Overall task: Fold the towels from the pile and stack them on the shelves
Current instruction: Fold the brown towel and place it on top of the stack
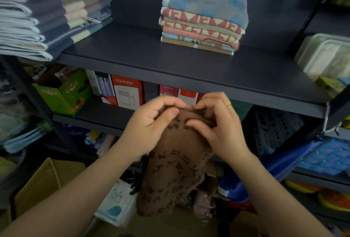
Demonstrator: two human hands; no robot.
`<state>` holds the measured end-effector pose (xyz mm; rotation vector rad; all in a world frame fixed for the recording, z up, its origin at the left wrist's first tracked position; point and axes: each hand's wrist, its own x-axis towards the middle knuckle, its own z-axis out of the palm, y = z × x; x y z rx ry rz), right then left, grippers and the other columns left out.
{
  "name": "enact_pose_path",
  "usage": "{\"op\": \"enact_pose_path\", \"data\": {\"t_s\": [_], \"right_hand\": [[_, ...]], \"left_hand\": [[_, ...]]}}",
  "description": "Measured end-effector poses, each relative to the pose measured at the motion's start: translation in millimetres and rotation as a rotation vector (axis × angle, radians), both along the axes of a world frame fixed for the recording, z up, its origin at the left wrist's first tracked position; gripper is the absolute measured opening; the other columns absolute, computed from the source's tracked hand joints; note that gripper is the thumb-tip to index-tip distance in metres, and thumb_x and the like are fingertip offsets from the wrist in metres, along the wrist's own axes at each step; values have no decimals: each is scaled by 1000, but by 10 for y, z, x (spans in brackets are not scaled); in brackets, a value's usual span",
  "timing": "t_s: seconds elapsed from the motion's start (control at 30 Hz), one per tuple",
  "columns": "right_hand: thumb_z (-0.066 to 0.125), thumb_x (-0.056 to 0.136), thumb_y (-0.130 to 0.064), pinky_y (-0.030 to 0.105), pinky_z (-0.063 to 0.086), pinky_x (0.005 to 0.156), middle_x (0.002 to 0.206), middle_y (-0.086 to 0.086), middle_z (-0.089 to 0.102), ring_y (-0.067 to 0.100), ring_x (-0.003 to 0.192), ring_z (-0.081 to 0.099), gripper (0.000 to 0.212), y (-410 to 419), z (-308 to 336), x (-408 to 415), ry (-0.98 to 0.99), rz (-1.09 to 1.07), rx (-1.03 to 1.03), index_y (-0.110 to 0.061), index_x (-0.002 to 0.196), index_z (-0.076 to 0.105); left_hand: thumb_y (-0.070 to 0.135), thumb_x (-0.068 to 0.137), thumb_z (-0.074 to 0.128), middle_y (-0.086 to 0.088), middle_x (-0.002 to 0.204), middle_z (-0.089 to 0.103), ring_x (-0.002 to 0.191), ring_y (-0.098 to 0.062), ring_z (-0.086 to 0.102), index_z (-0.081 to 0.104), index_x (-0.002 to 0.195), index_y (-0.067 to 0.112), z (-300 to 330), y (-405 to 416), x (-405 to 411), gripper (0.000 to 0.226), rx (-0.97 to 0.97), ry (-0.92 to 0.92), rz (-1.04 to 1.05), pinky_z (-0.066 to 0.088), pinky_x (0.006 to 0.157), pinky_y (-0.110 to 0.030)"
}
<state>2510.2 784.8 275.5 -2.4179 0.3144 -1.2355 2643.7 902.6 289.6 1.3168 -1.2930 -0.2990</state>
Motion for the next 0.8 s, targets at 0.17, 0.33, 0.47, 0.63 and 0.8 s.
{"op": "enact_pose_path", "data": {"t_s": [0.17, 0.33, 0.47, 0.63, 0.8], "right_hand": [[51, 85, -42, 8, 39, 68, 81, -12, 58, 0, 77, 51, 30, -364, -136, -171, 433, 185, -47, -15, 93, 63], [43, 92, -32, 27, 41, 69, 79, -3, 61, 15, 74, 52, 28, -532, -52, -188, 503, 111, -369, -14, 88, 64], [47, 91, -36, 31, 32, 81, 82, -1, 61, 19, 91, 49, 30, -583, 85, -209, 357, -50, -585, -15, 83, 67], [42, 92, -47, 26, 29, 84, 107, -1, 45, 14, 98, 42, 43, -648, 111, -248, 281, -35, -382, -13, 79, 63], [43, 95, -34, 13, 39, 79, 96, -2, 47, 7, 90, 47, 36, -604, 69, -279, 194, 132, -136, -6, 93, 65]], "left_hand": [[22, 93, 43, 27, 94, 66, 90, 3, 61, 57, 90, 40, -118, -25, 347, 23, 30, -83, 150, 45, 81, -13], [29, 91, 39, 11, 95, 59, 88, -3, 55, 51, 105, 28, -354, 0, 515, 18, 107, -545, 148, 38, 76, -4], [32, 89, 41, 17, 88, 54, 82, 5, 52, 49, 99, 29, -385, 30, 562, 13, 138, -567, 123, 37, 72, -4], [28, 89, 40, 27, 88, 47, 85, 22, 46, 48, 94, 28, -200, 37, 531, 9, 73, -589, 73, 35, 72, 1], [32, 89, 38, 29, 92, 53, 91, 18, 48, 47, 87, 38, -98, 22, 620, 12, 59, -468, 123, 35, 76, 0]]}}
